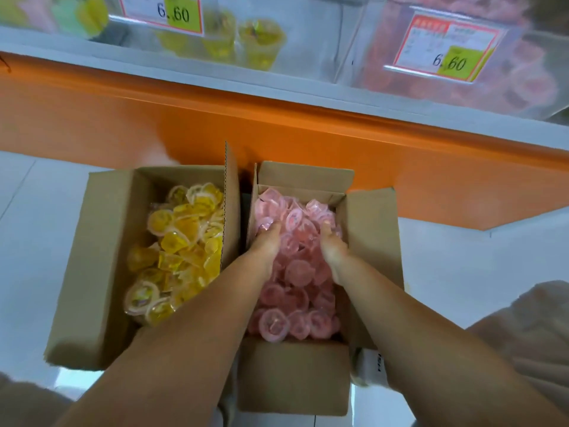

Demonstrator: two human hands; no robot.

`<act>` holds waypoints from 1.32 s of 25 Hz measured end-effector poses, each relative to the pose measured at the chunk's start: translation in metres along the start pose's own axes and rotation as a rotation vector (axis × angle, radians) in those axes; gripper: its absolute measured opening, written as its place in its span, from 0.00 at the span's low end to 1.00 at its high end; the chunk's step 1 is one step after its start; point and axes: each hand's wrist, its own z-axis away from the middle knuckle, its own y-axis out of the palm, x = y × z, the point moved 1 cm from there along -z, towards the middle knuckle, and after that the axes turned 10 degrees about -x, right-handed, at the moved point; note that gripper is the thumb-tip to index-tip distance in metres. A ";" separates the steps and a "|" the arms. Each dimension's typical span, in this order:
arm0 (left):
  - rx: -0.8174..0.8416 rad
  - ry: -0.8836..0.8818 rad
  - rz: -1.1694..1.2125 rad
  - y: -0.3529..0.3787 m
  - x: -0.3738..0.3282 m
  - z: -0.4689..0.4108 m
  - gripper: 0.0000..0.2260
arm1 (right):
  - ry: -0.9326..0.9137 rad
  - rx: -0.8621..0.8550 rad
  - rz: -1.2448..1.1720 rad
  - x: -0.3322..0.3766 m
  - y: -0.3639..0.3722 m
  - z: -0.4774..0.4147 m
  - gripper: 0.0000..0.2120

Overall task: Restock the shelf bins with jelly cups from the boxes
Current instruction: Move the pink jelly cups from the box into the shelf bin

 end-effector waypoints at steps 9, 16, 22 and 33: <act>0.076 -0.013 -0.127 0.009 0.000 -0.006 0.32 | -0.082 0.062 0.317 -0.002 0.016 -0.009 0.32; 0.143 -0.088 -0.136 0.006 0.011 -0.037 0.49 | -0.016 0.193 0.112 -0.013 0.017 -0.010 0.29; 0.150 -0.128 -0.137 -0.006 0.004 -0.018 0.45 | 0.043 0.219 -0.010 -0.015 0.026 -0.006 0.33; 0.249 -0.097 -0.040 -0.008 -0.004 0.006 0.31 | 0.089 0.313 -0.322 -0.032 0.003 -0.007 0.14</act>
